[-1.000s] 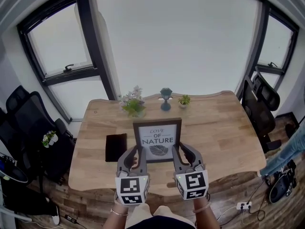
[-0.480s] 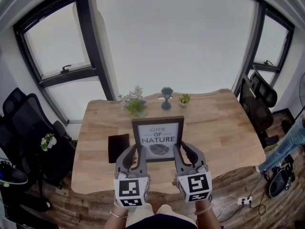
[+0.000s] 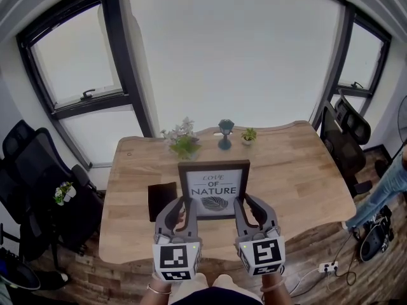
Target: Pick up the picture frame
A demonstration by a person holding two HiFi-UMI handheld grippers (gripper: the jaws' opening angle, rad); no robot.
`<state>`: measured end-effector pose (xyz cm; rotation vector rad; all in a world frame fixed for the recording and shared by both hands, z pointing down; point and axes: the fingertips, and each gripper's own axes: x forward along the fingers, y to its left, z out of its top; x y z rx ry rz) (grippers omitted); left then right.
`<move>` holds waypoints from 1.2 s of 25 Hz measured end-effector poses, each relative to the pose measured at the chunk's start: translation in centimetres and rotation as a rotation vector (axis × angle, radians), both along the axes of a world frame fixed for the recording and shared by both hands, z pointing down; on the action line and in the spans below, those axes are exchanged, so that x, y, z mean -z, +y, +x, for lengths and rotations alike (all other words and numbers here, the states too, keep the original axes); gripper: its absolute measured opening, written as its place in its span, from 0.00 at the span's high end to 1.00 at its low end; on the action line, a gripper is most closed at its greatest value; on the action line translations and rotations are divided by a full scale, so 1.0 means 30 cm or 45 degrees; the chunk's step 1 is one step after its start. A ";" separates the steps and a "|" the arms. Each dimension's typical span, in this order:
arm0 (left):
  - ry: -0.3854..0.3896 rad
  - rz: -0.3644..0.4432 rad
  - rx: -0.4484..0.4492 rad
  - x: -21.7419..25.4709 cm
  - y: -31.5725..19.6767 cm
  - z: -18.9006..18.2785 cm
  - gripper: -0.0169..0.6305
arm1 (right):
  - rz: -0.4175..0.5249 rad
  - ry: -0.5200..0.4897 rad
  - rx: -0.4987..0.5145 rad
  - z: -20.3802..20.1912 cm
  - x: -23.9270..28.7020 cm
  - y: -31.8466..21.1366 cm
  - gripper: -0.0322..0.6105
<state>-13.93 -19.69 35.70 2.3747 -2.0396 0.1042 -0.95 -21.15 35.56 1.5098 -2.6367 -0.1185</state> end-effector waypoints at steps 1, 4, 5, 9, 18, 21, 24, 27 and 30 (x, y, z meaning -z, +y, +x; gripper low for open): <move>0.002 -0.001 -0.002 0.001 0.000 -0.004 0.87 | 0.004 0.002 -0.001 -0.004 0.002 0.001 0.83; -0.003 0.012 -0.007 0.008 0.002 -0.013 0.87 | 0.016 -0.001 -0.005 -0.012 0.012 0.000 0.83; -0.015 0.022 -0.005 0.012 0.003 -0.016 0.87 | 0.019 -0.003 -0.006 -0.013 0.017 -0.001 0.83; -0.044 0.053 0.004 0.035 0.005 -0.033 0.87 | 0.034 0.002 0.005 -0.025 0.048 0.002 0.83; -0.041 0.071 0.014 0.057 0.014 -0.040 0.87 | 0.048 0.002 -0.010 -0.030 0.060 0.008 0.83; -0.036 0.068 0.017 0.055 0.016 -0.046 0.87 | 0.051 0.011 -0.004 -0.038 0.065 0.010 0.83; -0.028 0.063 0.020 0.055 0.017 -0.050 0.87 | 0.048 0.015 -0.001 -0.042 0.068 0.009 0.83; -0.026 0.059 0.019 0.052 0.021 -0.048 0.87 | 0.041 0.009 -0.005 -0.040 0.062 0.010 0.83; -0.021 0.057 0.021 0.050 0.023 -0.050 0.87 | 0.038 0.004 -0.007 -0.041 0.060 0.012 0.83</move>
